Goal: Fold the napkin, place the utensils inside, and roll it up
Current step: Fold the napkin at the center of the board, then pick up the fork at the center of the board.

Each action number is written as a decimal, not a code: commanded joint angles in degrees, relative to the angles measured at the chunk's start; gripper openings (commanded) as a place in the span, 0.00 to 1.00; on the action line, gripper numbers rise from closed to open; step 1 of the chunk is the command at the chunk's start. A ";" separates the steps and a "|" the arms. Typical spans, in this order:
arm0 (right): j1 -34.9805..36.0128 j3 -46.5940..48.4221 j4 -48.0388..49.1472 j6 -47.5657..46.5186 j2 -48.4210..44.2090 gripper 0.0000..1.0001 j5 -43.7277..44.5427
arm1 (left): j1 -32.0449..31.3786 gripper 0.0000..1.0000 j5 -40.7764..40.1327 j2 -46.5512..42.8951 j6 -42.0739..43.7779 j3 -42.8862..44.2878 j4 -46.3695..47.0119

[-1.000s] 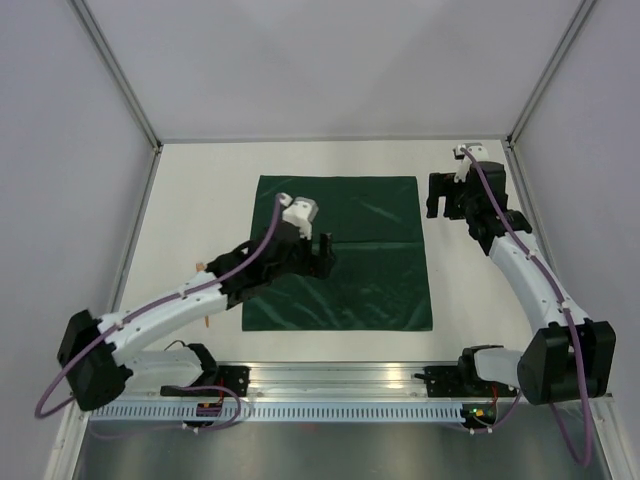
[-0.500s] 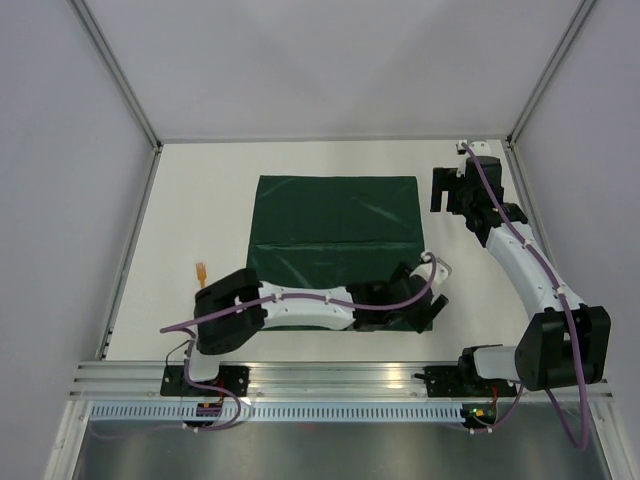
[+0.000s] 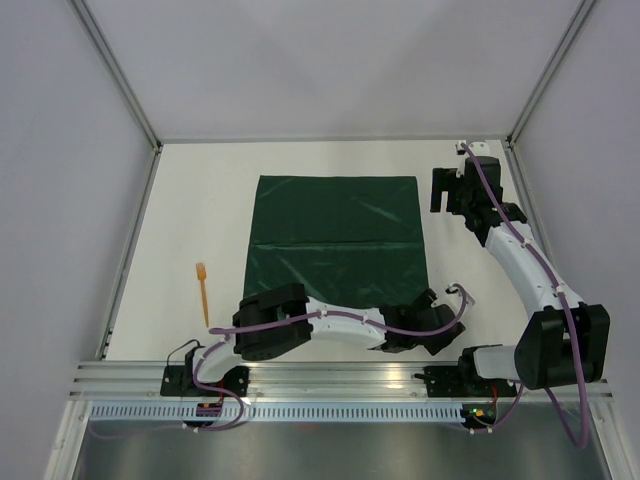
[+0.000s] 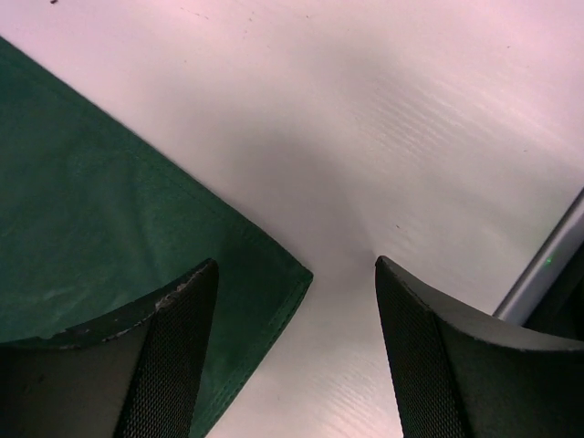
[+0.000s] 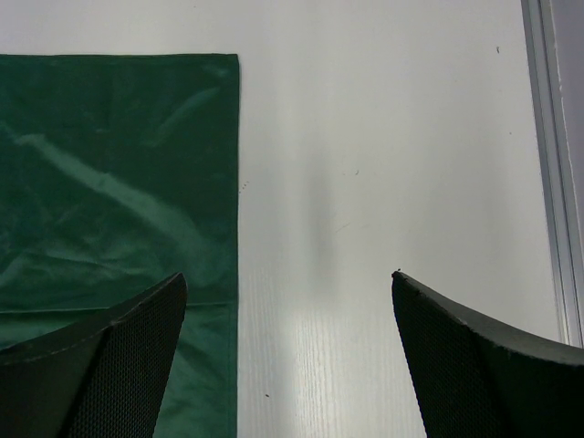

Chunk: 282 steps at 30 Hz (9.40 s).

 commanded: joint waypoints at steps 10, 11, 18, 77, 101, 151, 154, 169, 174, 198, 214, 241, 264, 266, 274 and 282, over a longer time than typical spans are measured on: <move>-0.09 2.38 -1.87 0.20 0.37 0.98 0.17 | -0.29 0.40 -4.21 3.51 -0.19 3.26 -0.88; -0.18 2.38 -1.96 0.11 0.28 0.98 0.17 | -0.38 0.36 -4.21 3.34 -0.54 3.09 -0.97; -0.18 2.38 -1.87 -0.06 0.28 0.98 0.43 | -0.55 0.02 -3.07 1.67 -3.08 2.38 -1.33; -0.09 -0.44 -0.64 -1.64 -4.20 0.98 -2.55 | 55.34 0.02 35.34 -15.92 -17.68 -4.83 -4.84; -0.09 0.00 -1.69 -1.91 -2.27 0.98 -4.84 | 67.12 0.02 39.65 -9.23 -17.33 0.19 -5.63; -0.18 -0.44 -1.61 -3.32 -1.04 0.98 -4.05 | 74.06 0.02 38.95 -3.43 -14.16 8.36 -7.21; -0.09 -0.52 -1.61 -3.32 -1.03 0.98 -3.96 | 74.15 0.02 38.68 -3.52 -14.07 8.36 -7.30; -0.09 -0.52 -1.52 -3.40 -0.60 0.98 -3.61 | 75.03 0.02 39.12 -3.43 -13.99 8.71 -7.13; -0.09 -0.61 -1.61 -3.40 -0.60 0.98 -3.52 | 75.21 0.02 39.12 -3.26 -14.08 8.98 -7.04; -0.09 -0.61 -1.78 -3.93 -0.33 0.98 -3.70 | 75.82 0.09 37.28 0.34 -13.02 10.91 -7.04; -0.09 -0.35 -1.87 -3.76 -1.03 0.98 -4.49 | 78.55 0.60 25.70 -14.14 -12.31 -2.25 -3.52; -0.09 -0.88 -3.45 -2.53 -2.27 0.98 -13.19 | 78.63 0.70 -2.45 -64.78 -34.37 -56.50 -25.14; -0.09 -1.14 -3.54 -2.53 -1.65 0.98 -13.81 | 79.34 0.41 -1.75 -48.35 -32.45 -50.53 -24.00; -0.09 -1.05 -3.54 -2.53 -1.39 0.98 -13.81 | 79.34 0.32 -1.57 -46.59 -31.75 -49.74 -23.56; -0.09 -0.96 -3.45 -2.70 -0.51 0.98 -13.11 | 79.43 0.02 -0.43 -40.88 -26.56 -43.69 -22.16; -0.09 -0.96 -3.28 -2.88 -0.59 0.98 -11.79 | 79.51 0.02 2.01 -40.52 -11.11 -31.64 -21.28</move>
